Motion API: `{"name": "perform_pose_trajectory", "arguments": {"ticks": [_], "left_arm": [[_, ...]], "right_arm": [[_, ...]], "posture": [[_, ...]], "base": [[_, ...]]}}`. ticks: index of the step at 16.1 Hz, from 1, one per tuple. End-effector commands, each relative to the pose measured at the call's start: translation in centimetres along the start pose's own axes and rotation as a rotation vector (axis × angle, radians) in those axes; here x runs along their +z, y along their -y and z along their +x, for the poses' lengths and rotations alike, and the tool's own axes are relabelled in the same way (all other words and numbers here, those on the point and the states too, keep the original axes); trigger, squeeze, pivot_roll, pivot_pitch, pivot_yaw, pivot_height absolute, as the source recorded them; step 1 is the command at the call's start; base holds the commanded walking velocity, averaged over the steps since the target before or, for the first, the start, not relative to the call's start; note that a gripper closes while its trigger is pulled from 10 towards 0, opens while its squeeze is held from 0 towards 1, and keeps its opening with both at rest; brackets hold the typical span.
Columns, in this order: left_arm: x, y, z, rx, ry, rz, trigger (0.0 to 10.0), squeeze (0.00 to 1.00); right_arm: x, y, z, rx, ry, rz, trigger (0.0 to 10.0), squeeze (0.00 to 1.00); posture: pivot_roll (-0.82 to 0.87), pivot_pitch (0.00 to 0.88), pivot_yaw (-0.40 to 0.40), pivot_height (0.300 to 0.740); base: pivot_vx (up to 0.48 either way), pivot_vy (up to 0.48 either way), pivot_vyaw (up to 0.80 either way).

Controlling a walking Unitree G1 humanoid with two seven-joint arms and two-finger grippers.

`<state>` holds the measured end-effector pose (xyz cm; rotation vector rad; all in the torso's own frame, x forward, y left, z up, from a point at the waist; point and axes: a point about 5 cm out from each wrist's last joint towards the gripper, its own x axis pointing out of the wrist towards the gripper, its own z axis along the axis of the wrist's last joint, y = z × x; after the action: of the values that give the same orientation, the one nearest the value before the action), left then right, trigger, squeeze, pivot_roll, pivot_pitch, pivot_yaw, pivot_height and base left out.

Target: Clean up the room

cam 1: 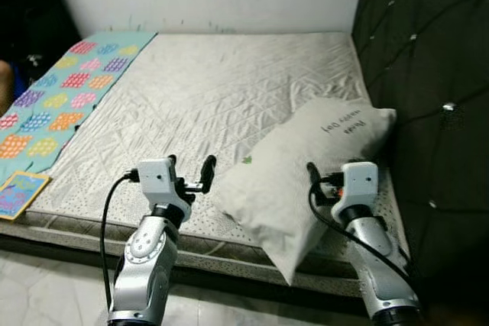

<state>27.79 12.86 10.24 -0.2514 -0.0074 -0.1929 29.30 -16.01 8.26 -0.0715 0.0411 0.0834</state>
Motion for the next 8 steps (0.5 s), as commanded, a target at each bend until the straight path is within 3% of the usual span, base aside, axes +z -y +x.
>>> {"name": "perform_pose_trajectory", "arguments": {"ticks": [1, 8], "left_arm": [[0.30, -0.21, -0.01, 0.002, 0.011, 0.007, 10.0, 0.00], [-0.03, -0.06, -0.11, -0.022, -0.005, -0.006, 10.0, 0.00]], "right_arm": [[0.54, -0.07, 0.14, 0.005, 0.020, -0.003, 10.0, 0.00], [0.50, 0.11, 0.18, -0.001, 0.022, -0.018, 10.0, 0.00]], "posture": [[-0.23, 0.000, 0.112, 0.740], [-0.24, 0.000, 0.119, 0.740]], "base": [[0.315, 0.000, 0.00], [0.321, 0.000, 0.00]]}}
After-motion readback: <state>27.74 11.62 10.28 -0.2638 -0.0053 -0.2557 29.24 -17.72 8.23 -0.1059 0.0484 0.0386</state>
